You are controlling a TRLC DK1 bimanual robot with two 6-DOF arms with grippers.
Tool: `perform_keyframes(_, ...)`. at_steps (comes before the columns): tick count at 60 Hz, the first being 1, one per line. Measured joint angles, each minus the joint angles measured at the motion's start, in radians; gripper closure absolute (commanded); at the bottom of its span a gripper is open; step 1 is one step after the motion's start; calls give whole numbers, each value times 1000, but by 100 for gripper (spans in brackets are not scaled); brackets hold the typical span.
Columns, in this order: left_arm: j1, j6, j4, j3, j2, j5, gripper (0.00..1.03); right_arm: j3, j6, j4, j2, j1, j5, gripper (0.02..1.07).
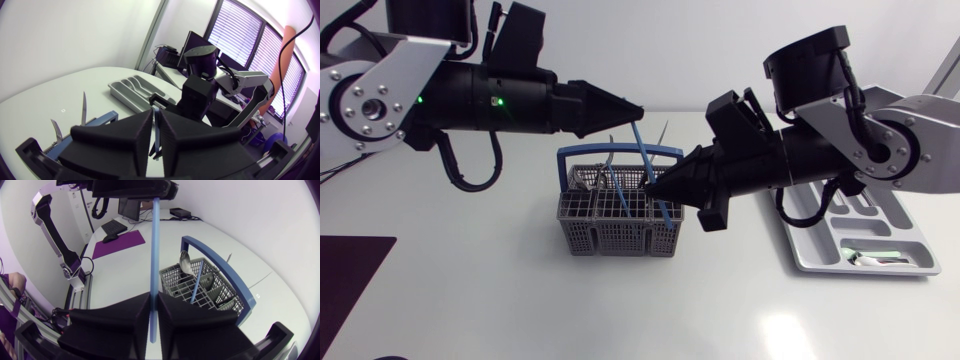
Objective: Sort the cutlery from the basket into the organizer compartments.
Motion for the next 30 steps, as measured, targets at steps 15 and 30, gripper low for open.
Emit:
perform_keyframes(15,85,-21,9,50,5,-2,11,0,-12,-76,-26,-32,-12,101)
perform_keyframes(30,192,-23,25,59,8,-4,9,-24,-85,-161,-83,-173,-19,101)
